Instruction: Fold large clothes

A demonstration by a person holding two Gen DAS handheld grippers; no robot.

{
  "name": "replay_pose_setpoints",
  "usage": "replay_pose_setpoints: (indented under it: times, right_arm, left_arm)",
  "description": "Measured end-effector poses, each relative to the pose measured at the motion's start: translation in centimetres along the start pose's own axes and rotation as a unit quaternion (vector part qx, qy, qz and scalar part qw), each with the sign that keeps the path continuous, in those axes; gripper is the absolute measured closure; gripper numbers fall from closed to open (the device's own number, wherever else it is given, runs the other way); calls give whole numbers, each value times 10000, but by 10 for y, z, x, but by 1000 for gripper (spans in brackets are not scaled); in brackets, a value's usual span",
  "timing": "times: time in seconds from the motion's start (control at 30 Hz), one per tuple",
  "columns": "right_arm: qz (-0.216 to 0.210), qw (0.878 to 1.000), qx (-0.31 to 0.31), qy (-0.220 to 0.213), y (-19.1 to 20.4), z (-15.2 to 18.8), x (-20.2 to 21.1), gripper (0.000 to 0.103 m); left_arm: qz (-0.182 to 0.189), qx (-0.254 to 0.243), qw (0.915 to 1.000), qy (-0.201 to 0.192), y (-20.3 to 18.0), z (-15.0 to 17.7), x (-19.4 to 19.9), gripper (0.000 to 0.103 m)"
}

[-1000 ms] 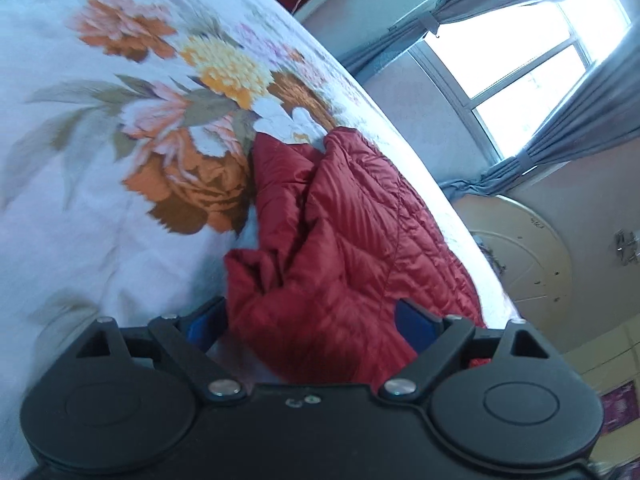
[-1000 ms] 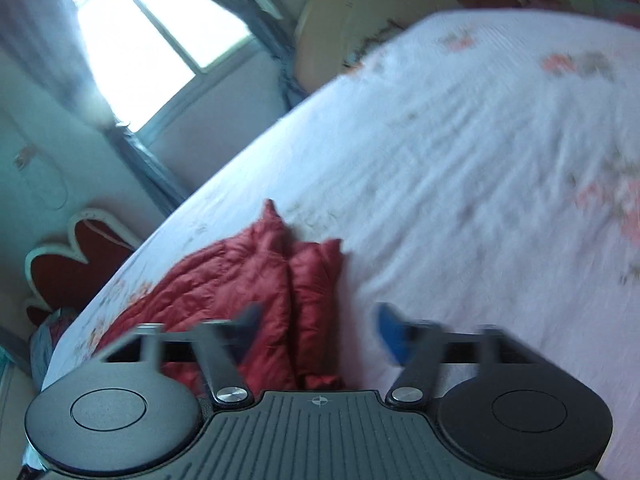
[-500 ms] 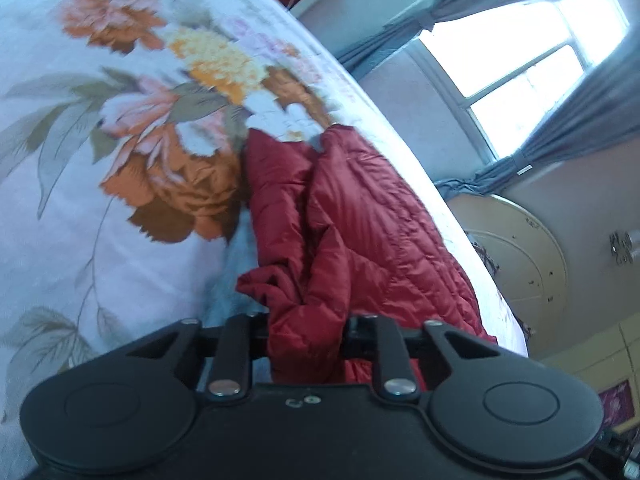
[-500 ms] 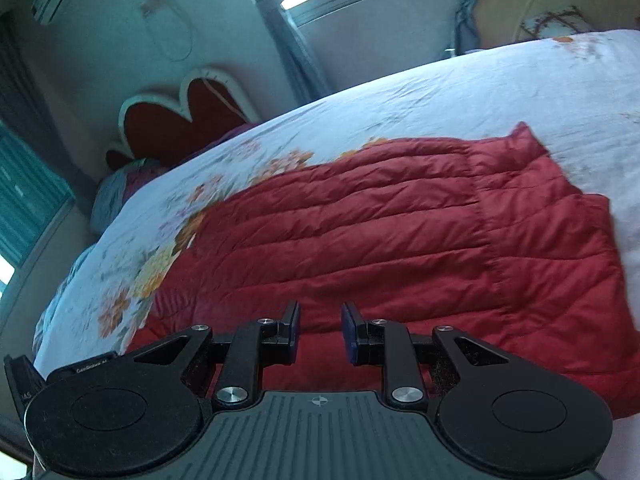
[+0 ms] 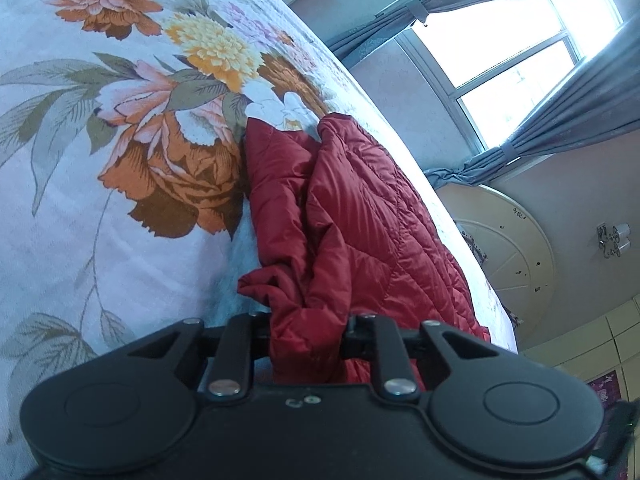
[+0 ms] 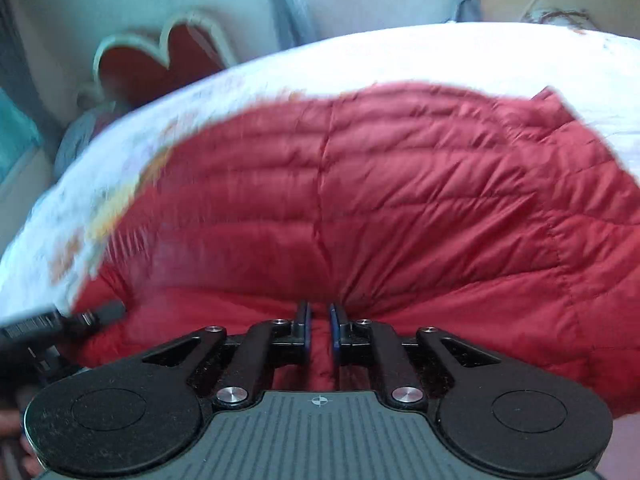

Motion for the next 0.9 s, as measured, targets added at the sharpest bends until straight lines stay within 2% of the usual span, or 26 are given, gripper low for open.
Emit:
replay_pose_setpoints:
  times: [0.1, 0.17, 0.2, 0.27, 0.37, 0.5, 0.63, 0.77, 0.83, 0.9]
  right_arm:
    - [49, 9998, 53, -168, 4, -3, 16, 94]
    - [136, 9998, 143, -40, 8, -3, 15, 102]
    - [165, 9997, 158, 91, 10, 0, 9, 103]
    - [290, 9987, 118, 394, 10, 5, -10, 103]
    - [303, 9990, 4, 331, 6, 8, -23, 103]
    - [340, 9985, -110, 426, 8, 0, -16, 103]
    - [275, 9989, -206, 312, 15, 8, 8, 103]
    - [510, 9970, -45, 586, 18, 19, -13, 103]
    - [591, 9969, 5, 525, 19, 13, -18, 103]
    - [594, 9960, 16, 664, 20, 6, -15, 103]
  left_arm:
    - [31, 18, 10000, 41, 0, -1, 0, 83]
    - [37, -5, 10000, 55, -1, -2, 0, 83]
    - [35, -18, 10000, 54, -2, -2, 1, 83]
    - [59, -85, 9999, 30, -5, -3, 2, 83]
    - [57, -215, 9998, 14, -9, -4, 2, 83]
    - [66, -239, 9997, 88, -6, -6, 1, 83]
    - [131, -217, 9996, 154, -2, -9, 0, 83]
    - [163, -292, 9993, 170, -2, -8, 0, 83]
    - [110, -415, 9990, 118, -6, -8, 2, 83]
    - [36, -521, 9986, 85, -10, -9, 2, 83]
Point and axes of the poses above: each gripper's, at about its wrist camera, not at the fingertips, and x roughly against the way its jaws point, y to its left, z to its underside, the point moved 2 cm from there along -x, roughly the way its jaws point, and after that the axes turned 10 degrees about y, right-handed, at the moved point
